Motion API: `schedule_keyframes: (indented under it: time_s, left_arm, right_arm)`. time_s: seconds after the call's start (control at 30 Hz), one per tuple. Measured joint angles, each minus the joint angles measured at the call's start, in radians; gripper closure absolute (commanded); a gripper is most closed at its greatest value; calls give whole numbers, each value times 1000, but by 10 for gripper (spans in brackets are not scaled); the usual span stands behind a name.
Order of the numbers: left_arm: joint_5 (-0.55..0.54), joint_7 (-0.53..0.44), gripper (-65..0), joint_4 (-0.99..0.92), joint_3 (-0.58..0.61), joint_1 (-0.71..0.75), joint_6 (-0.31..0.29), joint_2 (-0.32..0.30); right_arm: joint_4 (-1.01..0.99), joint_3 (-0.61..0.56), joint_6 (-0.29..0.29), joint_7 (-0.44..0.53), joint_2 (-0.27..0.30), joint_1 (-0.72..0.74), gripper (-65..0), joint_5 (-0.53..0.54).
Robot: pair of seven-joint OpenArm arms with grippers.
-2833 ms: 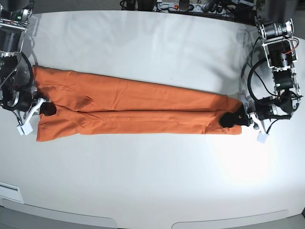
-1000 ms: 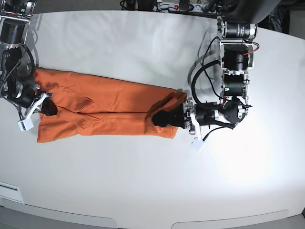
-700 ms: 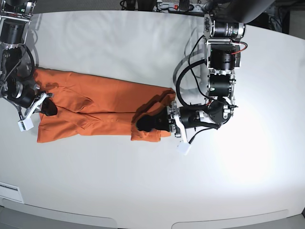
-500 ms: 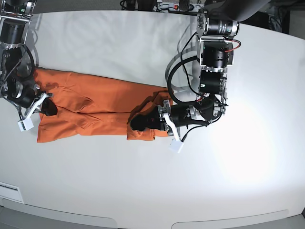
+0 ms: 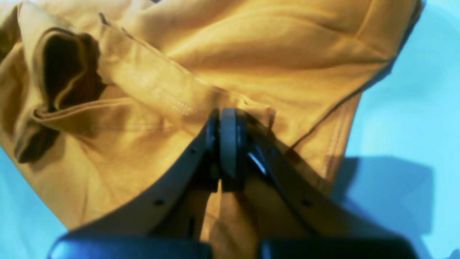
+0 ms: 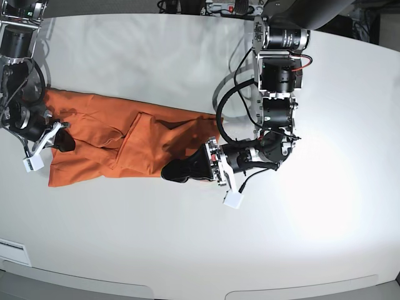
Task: Fold the T-shirt properly
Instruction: 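Fold the strip end with the left gripper toward the right gripper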
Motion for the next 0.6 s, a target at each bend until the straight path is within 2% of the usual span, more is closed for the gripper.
schedule_keyframes:
  time_s: [0.1, 0.17, 0.23, 0.37, 0.47, 0.6]
  left_arm:
    - [8, 37, 0, 0, -8, 2, -1, 0]
    - [22, 50, 0, 0, -8, 1, -3, 0]
    - [101, 51, 0, 0, -8, 1, -3, 0]
    - [278, 39, 0, 0, -7, 5, -3, 2]
    - [385, -94, 0, 2, -6, 24, -8, 3]
    - [553, -206, 0, 9, -6, 27, -11, 6]
  right_arm:
    - [0, 0, 0, -3, 0, 0, 0, 0]
    - [0, 0, 0, -4, 0, 0, 0, 0]
    - [0, 0, 0, -8, 0, 0, 0, 12]
    - [0, 0, -11, -77, 2, 0, 0, 115]
    - [-2, 0, -12, -132, 5, 6, 0, 178]
    - [6, -2, -14, -200, 24, 47, 0, 242]
